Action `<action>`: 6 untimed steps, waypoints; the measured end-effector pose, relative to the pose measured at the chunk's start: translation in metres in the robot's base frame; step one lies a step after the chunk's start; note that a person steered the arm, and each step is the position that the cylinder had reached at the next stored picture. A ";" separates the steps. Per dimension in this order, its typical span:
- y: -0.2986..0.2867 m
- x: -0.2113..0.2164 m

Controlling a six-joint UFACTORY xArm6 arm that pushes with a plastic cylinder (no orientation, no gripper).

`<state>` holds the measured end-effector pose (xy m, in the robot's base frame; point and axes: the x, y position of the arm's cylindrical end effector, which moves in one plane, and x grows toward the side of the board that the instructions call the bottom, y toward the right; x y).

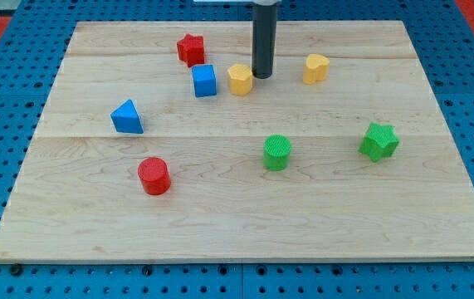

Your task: Push the red star into the blue cube

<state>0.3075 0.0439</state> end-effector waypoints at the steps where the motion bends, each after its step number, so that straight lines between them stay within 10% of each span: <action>1: 0.005 -0.057; 3: -0.072 -0.114; 6: -0.095 -0.030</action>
